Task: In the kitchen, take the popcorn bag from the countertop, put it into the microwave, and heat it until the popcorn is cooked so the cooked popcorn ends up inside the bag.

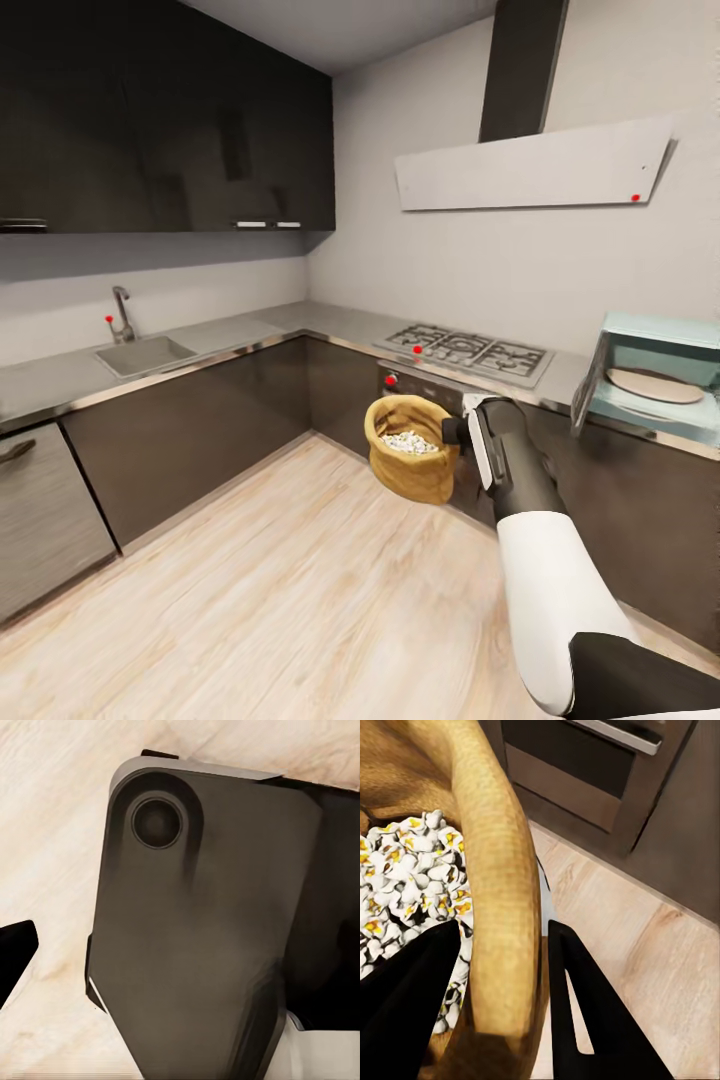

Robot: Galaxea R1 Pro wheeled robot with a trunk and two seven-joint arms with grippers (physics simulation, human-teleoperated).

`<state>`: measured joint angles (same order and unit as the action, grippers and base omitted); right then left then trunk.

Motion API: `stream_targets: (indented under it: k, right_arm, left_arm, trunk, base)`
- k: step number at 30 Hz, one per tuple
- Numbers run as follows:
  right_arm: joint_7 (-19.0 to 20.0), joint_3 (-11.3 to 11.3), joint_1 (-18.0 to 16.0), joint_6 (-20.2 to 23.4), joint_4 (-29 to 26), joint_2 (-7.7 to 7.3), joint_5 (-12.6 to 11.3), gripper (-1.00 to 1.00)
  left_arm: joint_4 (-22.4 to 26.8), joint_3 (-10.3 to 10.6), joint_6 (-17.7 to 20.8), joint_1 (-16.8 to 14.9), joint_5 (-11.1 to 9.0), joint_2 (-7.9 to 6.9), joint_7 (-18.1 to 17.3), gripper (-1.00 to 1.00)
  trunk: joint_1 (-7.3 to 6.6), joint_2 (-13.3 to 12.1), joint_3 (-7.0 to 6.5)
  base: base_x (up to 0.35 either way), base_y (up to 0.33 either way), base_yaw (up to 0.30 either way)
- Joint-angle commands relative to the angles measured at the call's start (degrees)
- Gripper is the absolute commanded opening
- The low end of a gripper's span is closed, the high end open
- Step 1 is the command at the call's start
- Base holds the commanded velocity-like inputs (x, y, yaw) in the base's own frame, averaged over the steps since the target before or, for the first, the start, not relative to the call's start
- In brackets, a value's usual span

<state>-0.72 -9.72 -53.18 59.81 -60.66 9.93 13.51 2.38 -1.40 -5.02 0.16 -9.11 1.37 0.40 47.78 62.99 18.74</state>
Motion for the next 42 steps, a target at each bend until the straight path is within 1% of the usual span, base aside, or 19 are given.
stream_targets:
  k: [1, 10, 15, 17, 18, 19, 21, 23, 26, 30, 33, 34, 35, 38, 39, 42]
  right_arm:
    - [-0.1, -0.1, -0.1, 0.2, 0.0, 0.07, 0.0, -1.00]
    - [0.4, -0.1, -0.1, 0.2, 2.2, 0.07, -0.2, -1.00]
    - [0.4, -1.0, -0.1, 0.2, 3.2, 0.07, -0.2, -1.00]
    - [0.1, -1.1, 0.0, 0.2, 3.3, 0.07, -0.2, -1.00]
    - [0.1, -1.1, 0.0, 0.2, 3.3, -0.27, -0.2, -1.00]
    - [0.0, -1.6, 0.0, 0.2, 3.4, -1.13, -0.2, -1.00]
    - [-0.1, -2.2, -0.1, 0.2, 3.4, -1.58, -0.2, -1.00]
    - [-0.1, -3.6, -0.1, 0.2, 4.0, -1.73, -0.2, -1.00]
    - [-0.1, -5.5, -0.1, 0.2, 5.2, -2.69, -0.2, -1.00]
    - [-0.1, -6.1, -0.1, 0.2, 5.6, -3.99, -0.2, -1.00]
    - [0.2, -6.1, -0.1, 0.2, 6.7, -5.88, -0.2, -1.00]
    - [0.3, -6.1, -0.1, 0.2, 6.9, -6.27, -0.2, -1.00]
    - [0.3, -6.4, -0.1, 0.2, 7.0, -6.49, -0.2, -1.00]
    - [0.1, -8.3, -0.1, 0.2, 7.1, -6.78, -0.2, -1.00]
    - [0.0, -8.7, -0.1, 0.2, 7.1, -7.18, -0.1, -1.00]
    - [0.2, -9.0, 0.0, 0.2, 7.1, -8.23, -0.1, -1.00]
  left_arm:
    - [0.1, -0.1, -0.1, 0.0, -0.3, 0.02, 0.0, 1.00]
    - [0.1, -0.1, -0.1, 0.0, -0.3, 0.03, 0.0, 1.00]
    - [0.1, -0.1, -0.1, 0.0, -0.3, 0.00, 0.0, 1.00]
    - [0.1, -0.1, -0.1, 0.0, -0.3, -0.05, 0.0, 1.00]
    - [0.1, -0.1, -0.1, 0.0, -0.3, -0.05, 0.0, 1.00]
    - [0.1, -0.1, -0.1, 0.0, -0.3, -0.05, 0.0, 1.00]
    - [0.1, -0.1, -0.1, 0.0, -0.3, -0.05, 0.0, 1.00]
    - [0.1, -0.1, -0.1, 0.0, -0.3, -0.05, 0.0, 1.00]
    - [0.1, -0.1, -0.1, 0.0, -0.3, -0.05, 0.0, 1.00]
    - [0.1, -0.1, -0.1, 0.0, -0.3, -0.05, 0.0, 1.00]
    - [0.1, -0.1, -0.1, 0.0, -0.3, -0.05, 0.0, 1.00]
    - [0.1, -0.1, -0.1, 0.0, -0.3, -0.07, 0.0, 1.00]
    - [0.1, -0.1, -0.1, 0.0, -0.3, -0.08, 0.0, 1.00]
    - [0.1, -0.1, -0.1, 0.0, -0.3, -0.11, 0.0, 1.00]
    - [0.1, -0.1, -0.1, 0.0, -0.3, -0.13, 0.0, 1.00]
    - [0.1, -0.1, -0.1, 0.0, -0.3, -0.06, 0.0, 1.00]
  trunk:
    - [-0.03, 0.0, 0.06]
    - [-0.03, 0.0, 0.06]
    - [-0.03, 0.0, 0.06]
    - [-0.03, 0.0, 0.06]
    - [-0.03, 0.0, 0.06]
    - [-0.03, 0.0, 0.06]
    - [-0.03, 0.0, 0.06]
    - [-0.03, 0.0, 0.06]
    - [-0.03, 0.0, 0.06]
    - [-0.03, 0.0, 0.06]
    - [-0.03, 0.0, 0.06]
    - [-0.03, 0.0, 0.06]
    - [-0.03, 0.0, 0.06]
    - [-0.03, 0.0, 0.06]
    - [-0.03, 0.0, 0.06]
    - [-0.03, 0.0, 0.06]
  base:
    - [-0.346, 0.000, 0.000]
    - [-0.346, 0.000, 0.000]
    - [-0.346, 0.000, 0.000]
    - [-0.081, 0.000, -0.170]
    - [-0.024, 0.000, -0.246]
    - [-0.004, 0.000, -0.277]
    - [-0.002, 0.000, -0.281]
    - [0.000, 0.000, -0.283]
    - [0.000, 0.000, -0.283]
    - [0.000, 0.000, -0.284]
    - [0.000, 0.000, -0.287]
    - [0.000, 0.000, -0.288]
    - [0.000, 0.000, -0.288]
    - [0.000, 0.000, -0.288]
    - [0.000, 0.000, -0.289]
    - [0.000, 0.000, -0.289]
